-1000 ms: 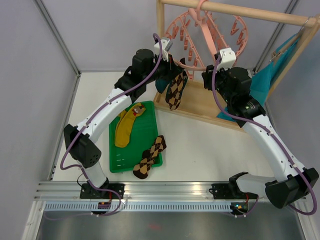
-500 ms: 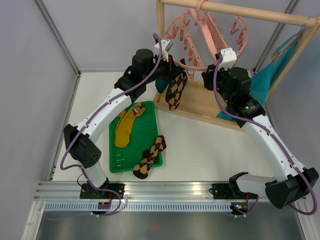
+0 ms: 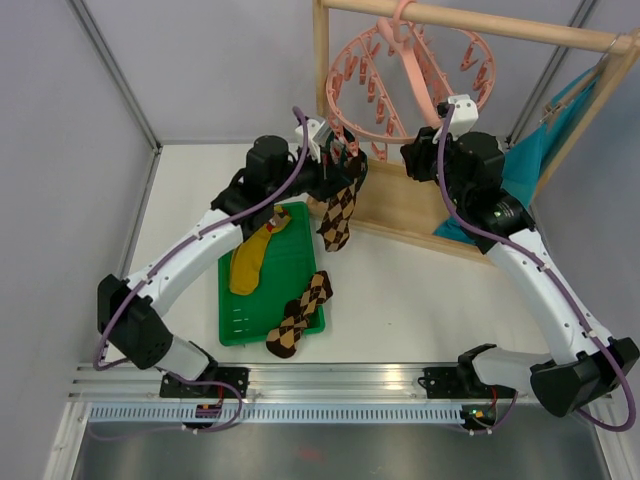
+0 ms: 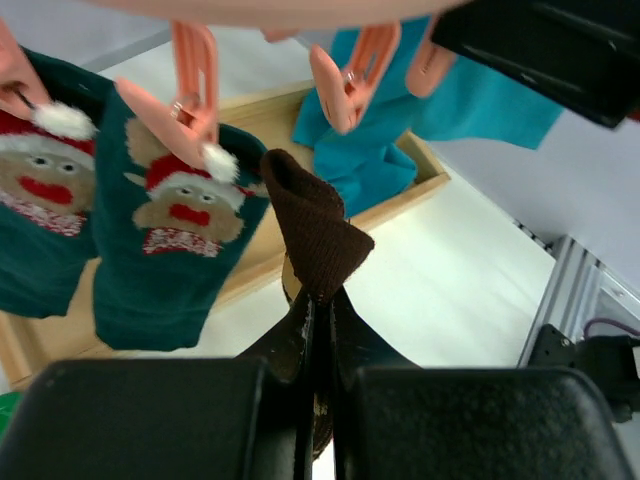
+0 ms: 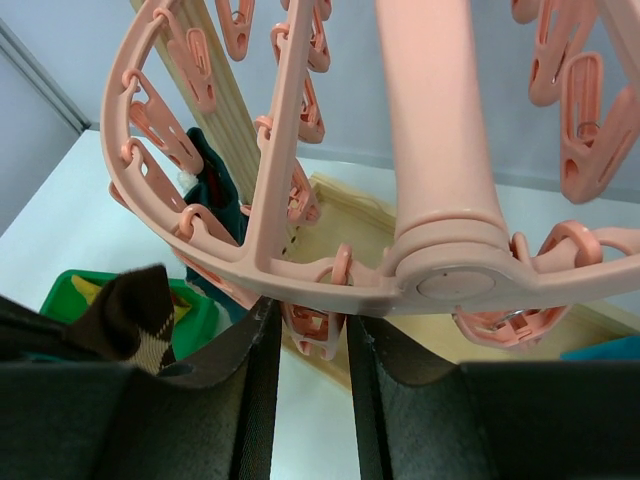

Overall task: Clip the socks to the hanger
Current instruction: Open the clamp at the hanger, then clamp the sock onto the hanger.

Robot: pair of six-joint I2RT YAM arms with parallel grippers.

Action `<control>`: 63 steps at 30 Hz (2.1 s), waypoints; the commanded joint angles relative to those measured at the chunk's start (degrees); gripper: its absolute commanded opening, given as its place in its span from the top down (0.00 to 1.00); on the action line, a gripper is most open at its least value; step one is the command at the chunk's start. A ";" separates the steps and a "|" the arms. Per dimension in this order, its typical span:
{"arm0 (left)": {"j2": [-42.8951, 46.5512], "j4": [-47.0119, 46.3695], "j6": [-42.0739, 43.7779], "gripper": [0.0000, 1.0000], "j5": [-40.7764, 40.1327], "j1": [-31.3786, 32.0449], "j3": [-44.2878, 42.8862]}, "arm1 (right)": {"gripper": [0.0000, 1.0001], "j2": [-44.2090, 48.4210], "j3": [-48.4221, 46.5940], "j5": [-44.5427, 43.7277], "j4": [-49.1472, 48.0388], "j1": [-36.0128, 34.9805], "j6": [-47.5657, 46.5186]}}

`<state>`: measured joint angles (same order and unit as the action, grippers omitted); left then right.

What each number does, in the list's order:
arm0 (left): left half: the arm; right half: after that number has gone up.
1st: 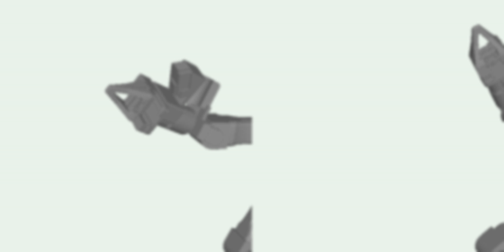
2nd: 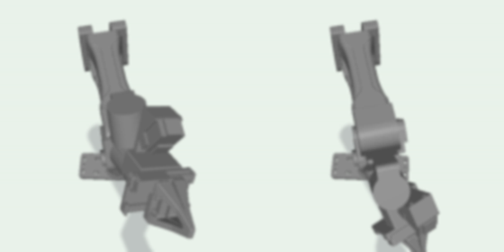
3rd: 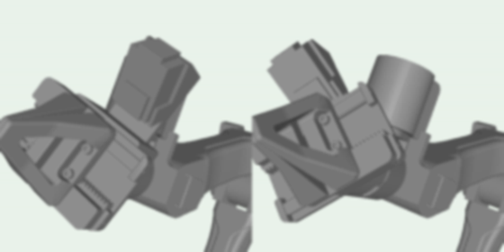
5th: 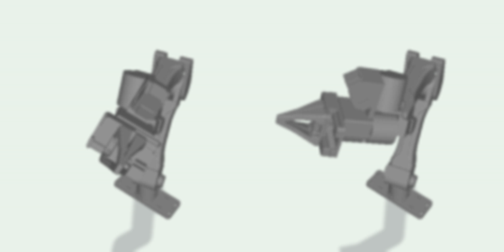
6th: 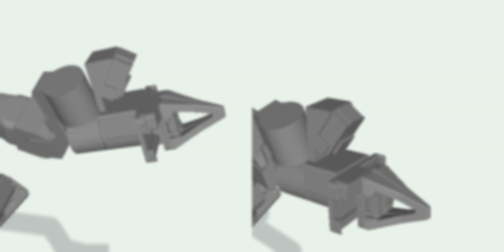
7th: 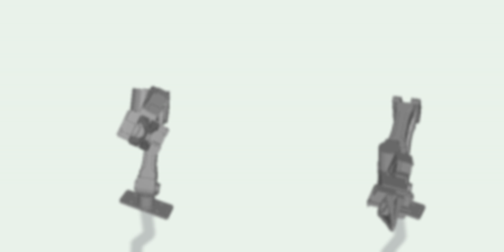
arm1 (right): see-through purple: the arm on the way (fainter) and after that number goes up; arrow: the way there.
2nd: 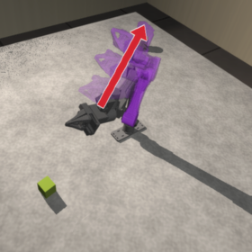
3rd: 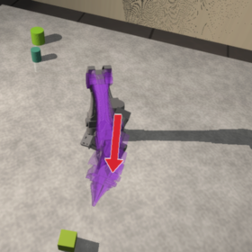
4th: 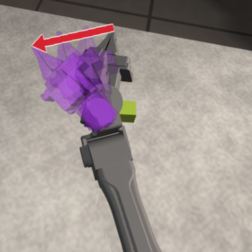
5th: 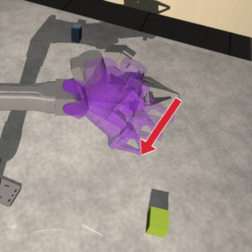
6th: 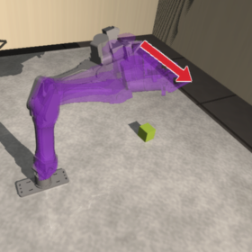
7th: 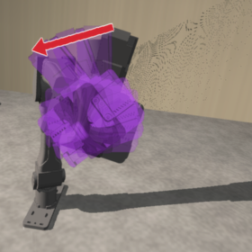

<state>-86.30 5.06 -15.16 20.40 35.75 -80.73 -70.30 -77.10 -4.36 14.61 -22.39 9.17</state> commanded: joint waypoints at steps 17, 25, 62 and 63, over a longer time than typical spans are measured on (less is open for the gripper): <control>0.97 -16.93 5.66 0.98 8.45 5.47 7.26 | 1.00 -1.77 -7.45 3.22 2.96 -0.63 8.85; -3.60 -19.64 9.00 0.98 -4.31 8.99 5.14 | 1.00 -1.50 -8.06 2.87 4.20 -0.63 9.55; -8.62 -20.70 11.47 0.98 -11.44 12.77 -1.45 | 1.00 -2.29 -9.82 -0.04 7.27 -0.63 9.46; -8.62 -20.70 11.47 0.98 -11.35 12.77 -1.45 | 1.00 -2.21 -9.82 -0.03 7.19 -0.72 9.46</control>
<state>-95.31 -12.97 -5.82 8.62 48.12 -79.79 -72.18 -83.99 -3.49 23.99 -22.79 17.85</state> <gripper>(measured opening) 0.052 0.344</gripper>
